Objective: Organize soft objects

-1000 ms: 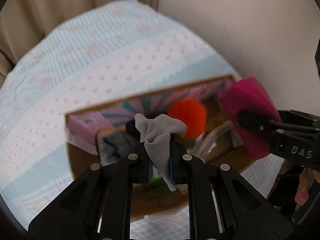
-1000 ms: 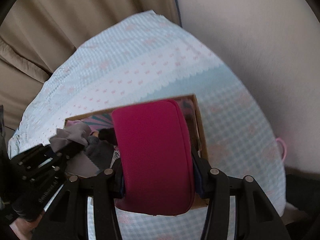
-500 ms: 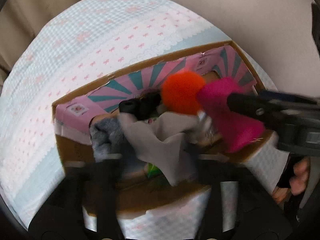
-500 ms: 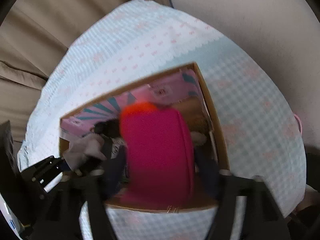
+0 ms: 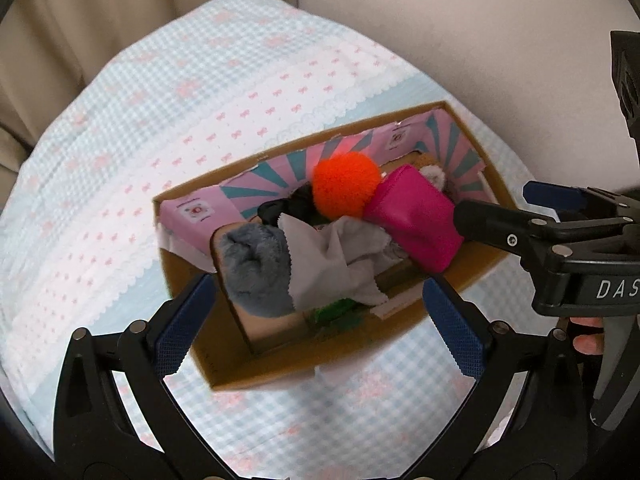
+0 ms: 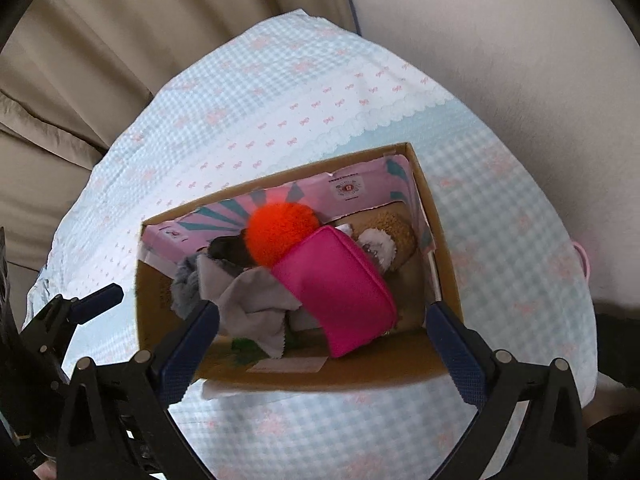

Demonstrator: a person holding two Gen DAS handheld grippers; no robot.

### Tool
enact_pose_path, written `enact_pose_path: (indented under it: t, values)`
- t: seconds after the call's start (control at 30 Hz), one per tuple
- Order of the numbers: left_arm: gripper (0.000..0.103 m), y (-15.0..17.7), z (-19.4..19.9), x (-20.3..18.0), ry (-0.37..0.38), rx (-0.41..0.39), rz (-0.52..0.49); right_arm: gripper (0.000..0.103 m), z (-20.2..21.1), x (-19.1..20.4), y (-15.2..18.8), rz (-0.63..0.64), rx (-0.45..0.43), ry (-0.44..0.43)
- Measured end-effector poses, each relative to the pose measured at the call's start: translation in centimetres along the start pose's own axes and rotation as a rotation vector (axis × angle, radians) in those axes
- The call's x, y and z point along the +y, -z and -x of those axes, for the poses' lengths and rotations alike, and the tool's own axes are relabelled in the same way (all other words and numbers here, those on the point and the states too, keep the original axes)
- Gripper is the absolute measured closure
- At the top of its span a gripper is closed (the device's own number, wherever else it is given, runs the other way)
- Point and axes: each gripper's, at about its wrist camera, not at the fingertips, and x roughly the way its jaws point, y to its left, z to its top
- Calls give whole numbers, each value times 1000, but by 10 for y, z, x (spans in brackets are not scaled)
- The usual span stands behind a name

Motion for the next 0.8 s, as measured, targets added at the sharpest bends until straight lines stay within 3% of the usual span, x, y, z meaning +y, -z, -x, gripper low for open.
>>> enact_pose_path:
  t: [0.23, 0.47, 0.8]
  values:
    - [0, 23, 75, 12, 16, -69, 31, 0, 61, 37, 18, 37, -83, 25]
    - [0, 56, 184, 45, -12, -198, 74, 0, 155, 97, 47, 97, -235, 55]
    - [0, 111, 336, 73, -109, -511, 141, 0, 267, 174, 103, 181, -473, 101]
